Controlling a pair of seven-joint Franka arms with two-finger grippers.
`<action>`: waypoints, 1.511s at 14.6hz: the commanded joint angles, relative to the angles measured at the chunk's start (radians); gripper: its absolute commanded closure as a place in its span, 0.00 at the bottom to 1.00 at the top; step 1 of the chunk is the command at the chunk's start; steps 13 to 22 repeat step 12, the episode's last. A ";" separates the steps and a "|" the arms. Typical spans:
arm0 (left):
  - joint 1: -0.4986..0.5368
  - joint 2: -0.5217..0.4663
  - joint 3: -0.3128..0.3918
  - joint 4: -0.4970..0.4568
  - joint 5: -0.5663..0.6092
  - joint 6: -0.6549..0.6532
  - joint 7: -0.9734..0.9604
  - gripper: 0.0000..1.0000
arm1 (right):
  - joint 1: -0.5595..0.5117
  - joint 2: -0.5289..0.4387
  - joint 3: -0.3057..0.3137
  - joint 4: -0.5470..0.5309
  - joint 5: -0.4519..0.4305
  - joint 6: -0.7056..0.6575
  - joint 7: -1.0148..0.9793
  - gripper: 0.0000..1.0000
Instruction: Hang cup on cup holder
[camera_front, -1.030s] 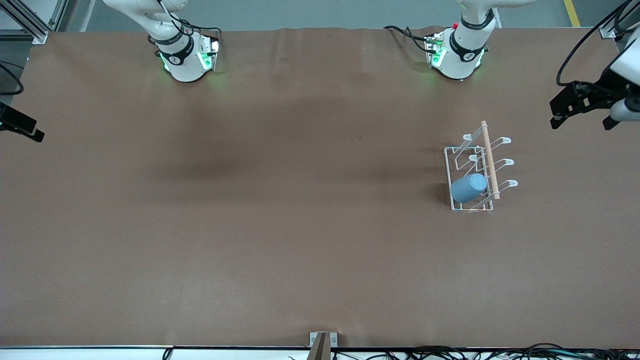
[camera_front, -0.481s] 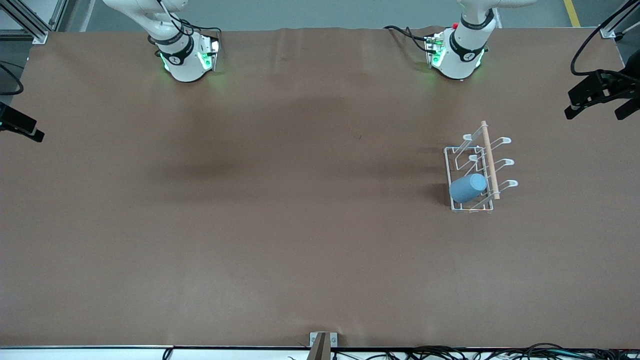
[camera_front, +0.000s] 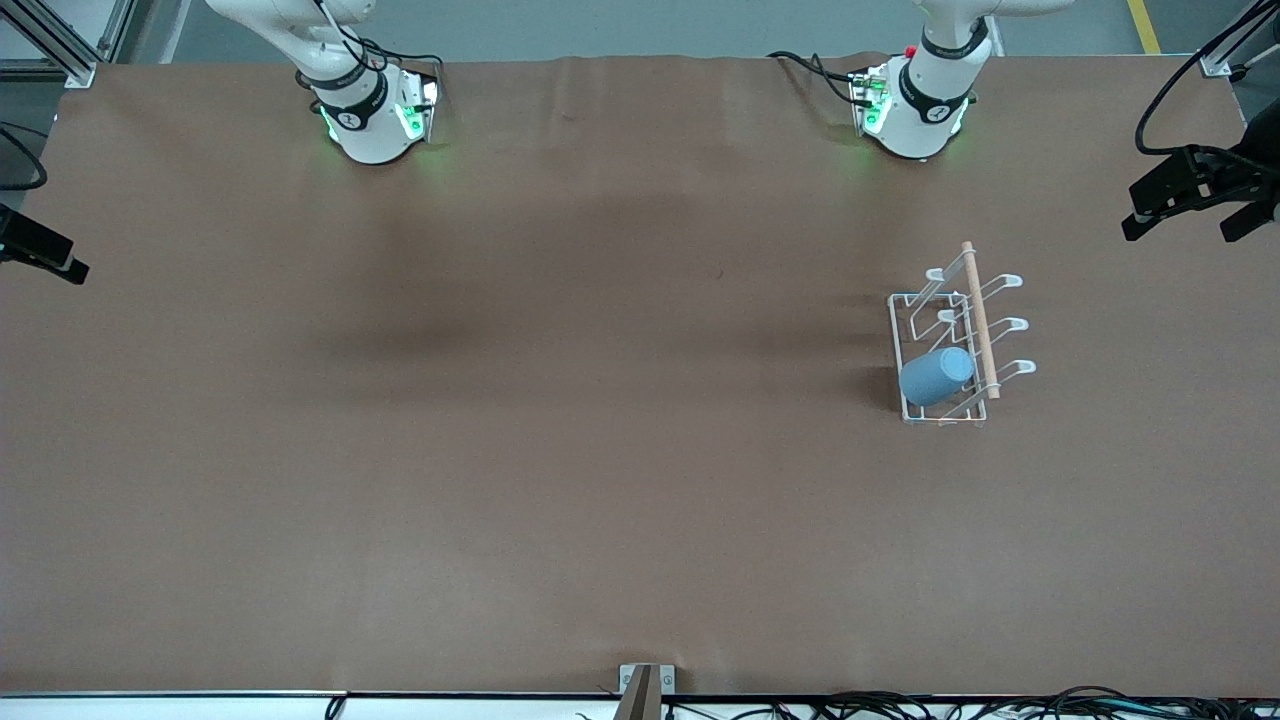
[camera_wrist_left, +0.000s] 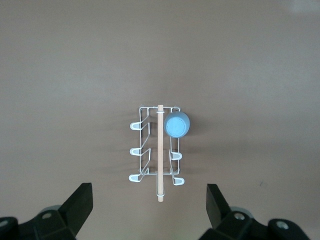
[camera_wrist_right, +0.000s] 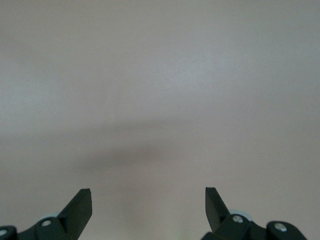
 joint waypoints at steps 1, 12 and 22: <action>-0.007 0.007 0.003 0.012 0.000 -0.011 0.006 0.00 | -0.008 -0.009 0.006 -0.005 -0.003 -0.003 0.014 0.00; -0.003 -0.012 -0.023 -0.038 0.003 0.038 0.006 0.00 | -0.008 -0.009 0.006 -0.005 -0.003 -0.002 0.014 0.00; -0.003 -0.012 -0.023 -0.038 0.003 0.038 0.006 0.00 | -0.008 -0.009 0.006 -0.005 -0.003 -0.002 0.014 0.00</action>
